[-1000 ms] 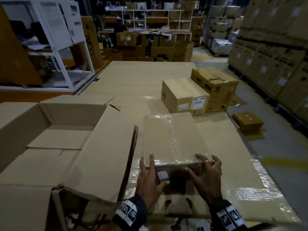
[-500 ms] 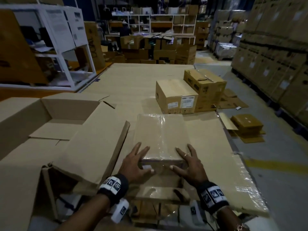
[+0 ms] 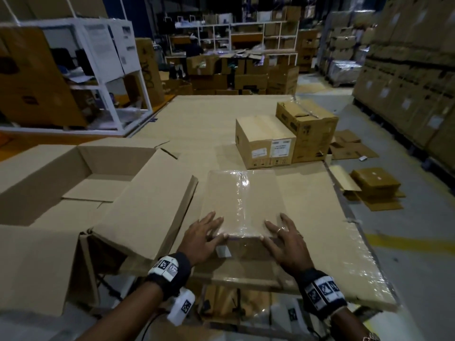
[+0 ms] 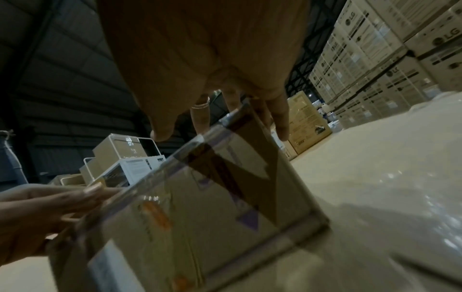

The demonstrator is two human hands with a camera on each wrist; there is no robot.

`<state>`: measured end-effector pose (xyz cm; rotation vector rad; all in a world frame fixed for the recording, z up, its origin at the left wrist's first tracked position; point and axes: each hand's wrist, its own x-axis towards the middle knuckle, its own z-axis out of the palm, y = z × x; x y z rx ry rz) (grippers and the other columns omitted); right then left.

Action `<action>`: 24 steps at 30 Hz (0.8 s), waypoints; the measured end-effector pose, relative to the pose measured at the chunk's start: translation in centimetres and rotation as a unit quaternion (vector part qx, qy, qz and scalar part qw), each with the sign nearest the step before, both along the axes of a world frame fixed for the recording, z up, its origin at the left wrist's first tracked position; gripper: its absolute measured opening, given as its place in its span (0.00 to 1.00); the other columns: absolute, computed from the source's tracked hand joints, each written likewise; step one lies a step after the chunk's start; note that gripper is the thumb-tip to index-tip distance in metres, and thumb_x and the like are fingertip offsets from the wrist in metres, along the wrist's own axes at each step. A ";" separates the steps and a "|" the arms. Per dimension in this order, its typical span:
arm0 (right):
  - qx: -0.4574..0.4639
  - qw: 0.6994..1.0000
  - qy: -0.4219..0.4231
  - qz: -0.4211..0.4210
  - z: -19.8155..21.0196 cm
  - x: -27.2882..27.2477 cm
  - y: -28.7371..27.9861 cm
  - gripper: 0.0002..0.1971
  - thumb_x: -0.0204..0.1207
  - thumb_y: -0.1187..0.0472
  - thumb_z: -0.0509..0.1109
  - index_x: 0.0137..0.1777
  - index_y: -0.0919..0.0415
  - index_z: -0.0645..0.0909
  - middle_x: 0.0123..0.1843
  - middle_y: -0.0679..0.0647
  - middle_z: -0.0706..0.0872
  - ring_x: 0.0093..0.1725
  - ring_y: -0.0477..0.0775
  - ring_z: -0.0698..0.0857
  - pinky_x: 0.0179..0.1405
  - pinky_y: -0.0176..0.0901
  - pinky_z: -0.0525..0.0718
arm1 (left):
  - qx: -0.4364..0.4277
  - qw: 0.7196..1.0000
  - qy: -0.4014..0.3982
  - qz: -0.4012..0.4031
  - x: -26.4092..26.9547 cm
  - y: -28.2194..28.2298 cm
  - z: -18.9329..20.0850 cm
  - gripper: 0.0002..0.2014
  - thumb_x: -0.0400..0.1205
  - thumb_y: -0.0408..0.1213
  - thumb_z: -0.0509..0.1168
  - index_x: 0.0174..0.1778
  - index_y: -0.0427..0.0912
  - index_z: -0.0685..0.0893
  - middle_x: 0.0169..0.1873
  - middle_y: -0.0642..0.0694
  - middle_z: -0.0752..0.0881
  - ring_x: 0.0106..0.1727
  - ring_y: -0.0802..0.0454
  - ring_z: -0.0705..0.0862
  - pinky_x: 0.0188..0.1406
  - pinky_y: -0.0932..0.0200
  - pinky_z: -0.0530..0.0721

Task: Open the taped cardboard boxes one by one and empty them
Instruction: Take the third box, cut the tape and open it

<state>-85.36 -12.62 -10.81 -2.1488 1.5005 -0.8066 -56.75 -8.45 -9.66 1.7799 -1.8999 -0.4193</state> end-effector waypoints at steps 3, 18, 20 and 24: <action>-0.001 1.000 -0.001 -0.017 2.4 0.1 -1.9 0.27 0.76 0.37 0.72 0.74 0.44 0.80 0.87 0.48 0.60 0.75 0.56 0.77 0.74 0.60 0.77 | -0.014 0.999 0.011 0.036 0.7 -1.6 1.6 0.32 0.81 0.65 0.63 0.79 0.54 0.76 0.83 0.50 0.70 0.81 0.49 0.72 0.79 0.50 0.71; 0.217 0.975 0.013 0.043 5.1 -0.3 -6.5 0.57 0.49 0.37 0.88 0.82 0.44 0.70 0.78 0.50 0.78 0.72 0.49 0.77 0.70 0.40 0.77 | 0.156 0.987 0.023 -0.021 3.3 -5.7 3.5 0.59 0.65 0.67 0.79 0.88 0.54 0.57 0.84 0.47 0.69 0.81 0.48 0.71 0.72 0.61 0.71; 0.206 0.978 0.012 0.035 5.2 -0.4 -6.0 0.57 0.50 0.38 0.89 0.82 0.44 0.69 0.76 0.50 0.77 0.74 0.52 0.76 0.71 0.43 0.77 | 0.138 0.990 0.022 -0.018 3.4 -5.5 3.1 0.61 0.62 0.71 0.78 0.88 0.55 0.56 0.82 0.47 0.71 0.80 0.47 0.73 0.71 0.61 0.73; 0.161 0.987 0.021 0.008 4.5 -1.0 -5.0 0.57 0.51 0.36 0.87 0.83 0.33 0.63 0.83 0.54 0.64 0.82 0.61 0.66 0.80 0.57 0.70 | 0.089 0.995 0.033 -0.035 3.1 -4.9 2.3 0.67 0.55 0.79 0.73 0.87 0.65 0.48 0.87 0.42 0.61 0.86 0.42 0.62 0.82 0.48 0.68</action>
